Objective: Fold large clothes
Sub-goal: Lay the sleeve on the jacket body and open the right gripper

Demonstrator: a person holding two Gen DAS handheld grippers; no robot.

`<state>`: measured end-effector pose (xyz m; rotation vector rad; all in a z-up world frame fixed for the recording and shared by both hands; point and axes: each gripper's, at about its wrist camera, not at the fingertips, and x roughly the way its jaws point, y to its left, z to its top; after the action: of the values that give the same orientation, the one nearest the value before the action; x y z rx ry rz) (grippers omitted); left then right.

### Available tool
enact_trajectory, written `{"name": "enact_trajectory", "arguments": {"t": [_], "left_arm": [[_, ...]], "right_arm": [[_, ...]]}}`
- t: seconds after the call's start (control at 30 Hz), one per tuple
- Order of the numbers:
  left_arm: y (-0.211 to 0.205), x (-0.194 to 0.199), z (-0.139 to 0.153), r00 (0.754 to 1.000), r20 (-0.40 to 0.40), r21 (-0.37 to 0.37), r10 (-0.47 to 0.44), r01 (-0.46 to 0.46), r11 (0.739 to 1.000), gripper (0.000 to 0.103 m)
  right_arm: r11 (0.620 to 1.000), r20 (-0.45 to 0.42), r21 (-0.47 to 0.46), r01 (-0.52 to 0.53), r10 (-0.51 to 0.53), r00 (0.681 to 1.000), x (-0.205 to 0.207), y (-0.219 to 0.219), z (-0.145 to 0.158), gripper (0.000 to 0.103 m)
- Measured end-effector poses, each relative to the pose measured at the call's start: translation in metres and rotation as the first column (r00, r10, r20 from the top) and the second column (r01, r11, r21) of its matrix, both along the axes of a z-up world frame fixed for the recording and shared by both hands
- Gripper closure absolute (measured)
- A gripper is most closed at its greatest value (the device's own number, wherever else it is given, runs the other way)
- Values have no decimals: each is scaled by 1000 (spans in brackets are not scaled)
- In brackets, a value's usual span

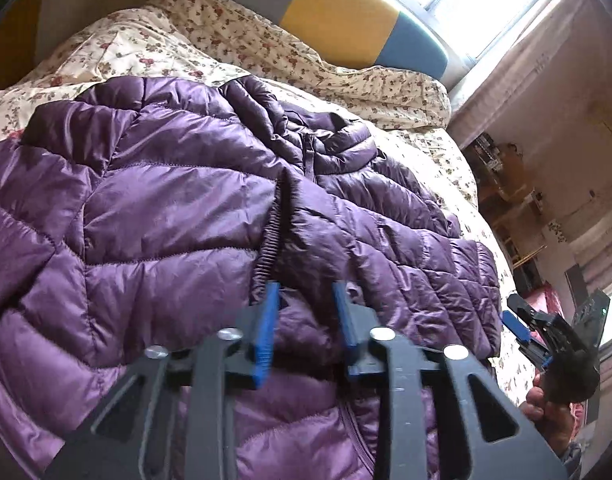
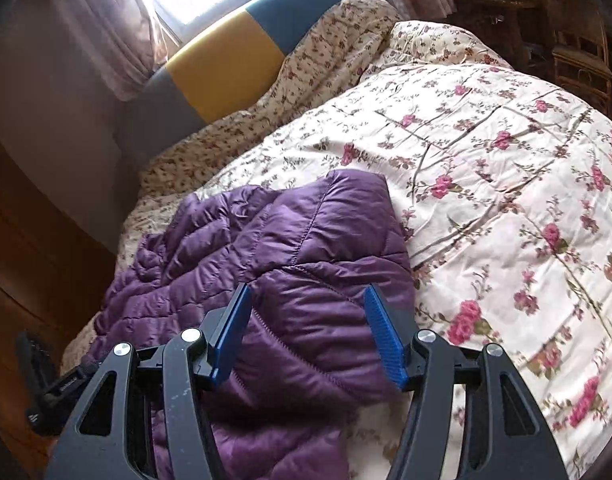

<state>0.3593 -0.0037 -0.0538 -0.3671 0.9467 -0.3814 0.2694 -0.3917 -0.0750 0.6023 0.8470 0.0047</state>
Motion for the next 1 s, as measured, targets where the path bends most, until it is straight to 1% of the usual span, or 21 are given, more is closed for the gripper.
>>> {"name": "enact_trajectory", "arguments": {"t": [0.07,0.13,0.17,0.27,0.37,0.43,0.57,0.73,0.77,0.8,0.87,0.93,0.97,1.0], "left_arm": [[3,-1,-1,1000,2,-1,-1,1,1000,101],[10,-5,-1,1000,7,-11,9,-9,1000,101],[14,-7,0,1000,10,-20,17,-16,1000,103],[29,-17,5,999,33,-42,42,-41,998,103],[42,-27,8,997,48,-38,60,-59,998,103],[51,-31,7,996,46,-21,81,-80,997,103],[65,-36,-1,994,29,19,104,-104,994,103],[72,-45,-6,993,24,71,115,-116,991,103],[72,-47,-5,992,27,84,123,-124,989,103],[73,-49,-3,988,37,106,151,-154,982,103],[78,-53,1,982,48,119,181,-185,976,101],[80,-56,6,976,62,125,211,-217,968,70],[81,-60,10,971,83,115,226,-234,965,38],[80,-64,16,962,117,109,245,-258,960,29]], "right_arm": [[1000,-5,-15,-11,11,1000,5,3,-4,44],[999,-12,-24,-26,26,1000,12,11,-8,44],[999,-13,-24,-32,32,999,15,16,-10,44],[997,-2,-24,-70,70,998,20,33,-11,44],[992,2,-30,-120,120,993,25,54,-11,44],[989,-6,-36,-145,144,989,30,67,-12,44],[976,-40,-85,-201,198,979,40,96,-20,44],[945,-88,-208,-251,238,967,46,128,-35,42],[939,-96,-227,-257,241,966,47,131,-37,42],[930,-106,-255,-265,245,964,48,135,-40,42],[916,-115,-293,-274,251,961,49,141,-44,42],[903,-121,-327,-279,253,960,50,146,-47,41],[897,-123,-341,-281,253,959,50,148,-48,41],[892,-126,-353,-283,254,959,51,150,-49,40]]}}
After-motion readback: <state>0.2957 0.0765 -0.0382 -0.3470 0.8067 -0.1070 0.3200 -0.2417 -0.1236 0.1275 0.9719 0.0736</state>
